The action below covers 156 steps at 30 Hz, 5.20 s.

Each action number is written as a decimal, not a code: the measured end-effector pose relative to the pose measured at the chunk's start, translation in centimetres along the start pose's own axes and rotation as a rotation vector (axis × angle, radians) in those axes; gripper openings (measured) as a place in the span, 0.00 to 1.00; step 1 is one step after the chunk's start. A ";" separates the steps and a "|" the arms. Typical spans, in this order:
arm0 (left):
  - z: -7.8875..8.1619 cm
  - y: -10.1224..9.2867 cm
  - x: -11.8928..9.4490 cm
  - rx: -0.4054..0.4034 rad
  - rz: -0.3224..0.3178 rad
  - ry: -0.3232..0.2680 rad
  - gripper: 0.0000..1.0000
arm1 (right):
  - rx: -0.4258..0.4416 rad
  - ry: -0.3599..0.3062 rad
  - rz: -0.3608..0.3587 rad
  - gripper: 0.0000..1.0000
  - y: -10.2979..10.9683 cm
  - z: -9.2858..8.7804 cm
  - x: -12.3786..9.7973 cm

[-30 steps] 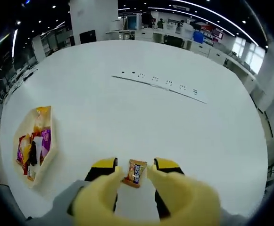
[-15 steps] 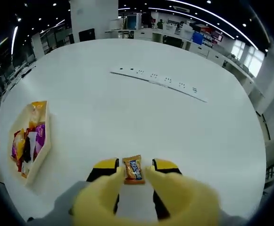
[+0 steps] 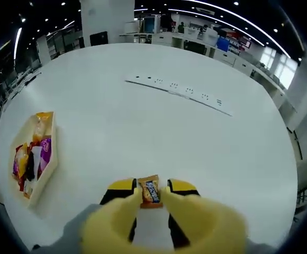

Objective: Place the target food into the container with the food tongs after gripping and lifting it, then release it inside without dropping or visibly crushing the food.

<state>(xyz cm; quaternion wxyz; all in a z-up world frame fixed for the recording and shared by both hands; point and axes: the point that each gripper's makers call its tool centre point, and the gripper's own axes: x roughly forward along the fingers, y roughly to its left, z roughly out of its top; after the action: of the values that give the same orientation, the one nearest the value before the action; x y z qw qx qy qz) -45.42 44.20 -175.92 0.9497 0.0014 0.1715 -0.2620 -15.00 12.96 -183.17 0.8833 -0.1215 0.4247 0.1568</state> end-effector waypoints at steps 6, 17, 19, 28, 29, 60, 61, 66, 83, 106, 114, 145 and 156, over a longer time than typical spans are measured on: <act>-0.1 -0.1 0.0 0.002 -0.003 0.000 0.99 | -0.001 0.001 0.002 0.21 0.1 -0.1 0.0; -0.1 0.0 -0.1 0.001 -0.003 0.001 0.99 | 0.008 0.003 0.018 0.21 0.2 -0.1 -0.5; -0.1 -0.1 -0.1 0.000 -0.004 0.000 0.99 | 0.006 -0.002 0.018 0.21 0.2 0.2 -0.9; 0.0 -0.3 -0.1 0.000 -0.015 -0.006 0.99 | 0.006 -0.032 0.044 0.22 0.8 1.8 -4.5; 0.0 -0.3 -0.1 0.000 -0.016 -0.007 0.99 | 0.002 -0.034 0.044 0.22 0.9 1.9 -4.9; 0.7 -0.4 -0.5 -0.001 -0.032 -0.069 0.99 | 0.019 -0.108 0.092 0.22 4.2 4.0 -11.9; 0.6 -0.4 -0.5 0.000 -0.031 -0.069 0.99 | 0.018 -0.109 0.089 0.22 4.3 4.1 -11.9; 0.7 -0.4 -0.5 0.002 -0.030 -0.073 0.99 | 0.008 -0.114 0.099 0.22 5.3 4.6 -12.2; 0.8 -0.4 -0.5 -0.011 -0.034 -0.082 0.99 | -0.055 -0.139 0.196 0.23 12.2 7.9 -11.7; 1.0 -0.3 -0.5 -0.029 -0.019 -0.096 0.99 | -0.147 -0.148 0.332 0.23 20.0 12.2 -9.7; 0.9 -0.3 -0.5 -0.012 -0.023 -0.087 0.99 | -0.158 -0.157 0.341 0.24 20.5 12.4 -9.9; 0.7 -0.4 -0.4 -0.005 -0.026 -0.076 0.99 | -0.063 -0.395 0.229 0.30 11.2 2.2 -18.9; 0.7 -0.4 -0.5 0.002 -0.032 -0.076 0.99 | 0.050 -0.474 0.152 0.31 10.1 -5.8 -23.6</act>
<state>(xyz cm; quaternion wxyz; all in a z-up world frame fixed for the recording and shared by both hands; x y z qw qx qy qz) -45.80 44.01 -175.07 0.9512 -0.0102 0.1351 -0.2774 -36.93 16.14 -168.90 0.9467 -0.0271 0.2172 0.2363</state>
